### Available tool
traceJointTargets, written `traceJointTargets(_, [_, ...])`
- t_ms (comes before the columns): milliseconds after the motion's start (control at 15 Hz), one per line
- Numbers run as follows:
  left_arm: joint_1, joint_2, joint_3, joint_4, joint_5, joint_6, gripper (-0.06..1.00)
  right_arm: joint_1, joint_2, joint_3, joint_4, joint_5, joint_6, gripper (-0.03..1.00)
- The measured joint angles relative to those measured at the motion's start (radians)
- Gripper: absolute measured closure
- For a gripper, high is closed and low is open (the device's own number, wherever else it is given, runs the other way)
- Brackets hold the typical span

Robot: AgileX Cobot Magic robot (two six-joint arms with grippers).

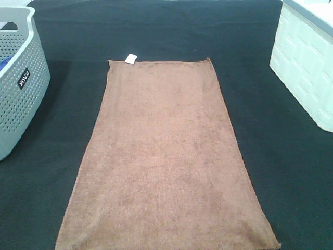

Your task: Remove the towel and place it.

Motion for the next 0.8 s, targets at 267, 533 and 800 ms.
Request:
traceJointTargets(267, [0.000, 0.000, 0.000, 0.000, 0.000, -0.001, 0.13, 0.000, 0.000, 0.000, 0.000, 0.000, 0.000, 0.31])
traceJointTargets(533, [0.000, 0.000, 0.000, -0.018, 0.000, -0.005, 0.13, 0.000, 0.000, 0.000, 0.000, -0.007, 0.000, 0.31])
traceJointTargets(800, [0.000, 0.000, 0.000, -0.018, 0.000, -0.005, 0.13, 0.000, 0.000, 0.000, 0.000, -0.007, 0.000, 0.31])
